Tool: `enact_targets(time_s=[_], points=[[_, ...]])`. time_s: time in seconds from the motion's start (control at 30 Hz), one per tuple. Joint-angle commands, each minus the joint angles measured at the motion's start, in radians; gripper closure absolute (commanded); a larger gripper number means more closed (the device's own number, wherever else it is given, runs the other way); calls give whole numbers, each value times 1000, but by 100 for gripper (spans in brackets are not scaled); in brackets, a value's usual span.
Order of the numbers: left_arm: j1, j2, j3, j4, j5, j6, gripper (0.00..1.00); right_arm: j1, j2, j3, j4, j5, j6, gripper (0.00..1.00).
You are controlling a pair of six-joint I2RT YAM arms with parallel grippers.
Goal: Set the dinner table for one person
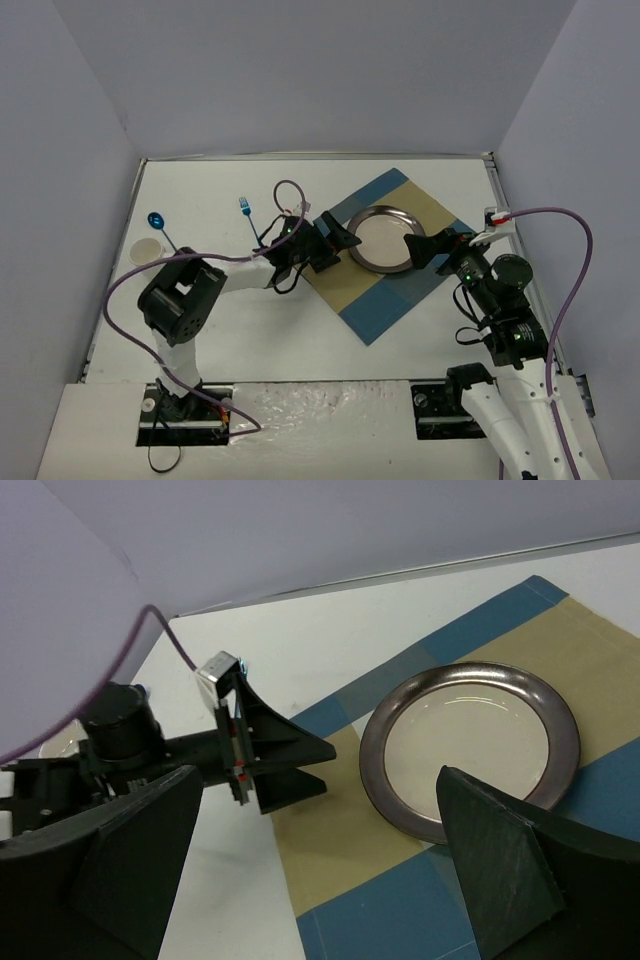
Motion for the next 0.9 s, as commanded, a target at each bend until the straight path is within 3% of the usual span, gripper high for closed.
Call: enact_targets(time_s=[0.0,0.13,0.3,0.37,0.4,0.43,0.5,0.6,0.73,0.87], points=[[1,-248,87,-437,-166,311,3,4,17,45,41,22,-27,0],[53,-399,147,-743,-290,493,3,5,32,52,38,27,-15,0],[244,-582,189,-1056,-367,676,3,5,87,62,38,-16,2,0],[385,-630,199,-1136,-369,753,3,5,118,64,36,-34,13,0],[390,-644,203,-1165,-365,780,3,5,119,64,36,-35,13,0],[488,-658,204,-1195,-354,811,3,5,125,64,35,-49,11,0],[700,-665,205,-1226,-287,877,3,5,133,62,34,-70,6,0],[866,-647,208,-1242,-219,917,5,6,137,57,33,-101,1,0],[971,-613,219,-1240,-275,917,8,22,139,48,37,-117,2,0],[1093,-561,210,-1203,-246,903,12,60,130,42,36,-106,-11,0]])
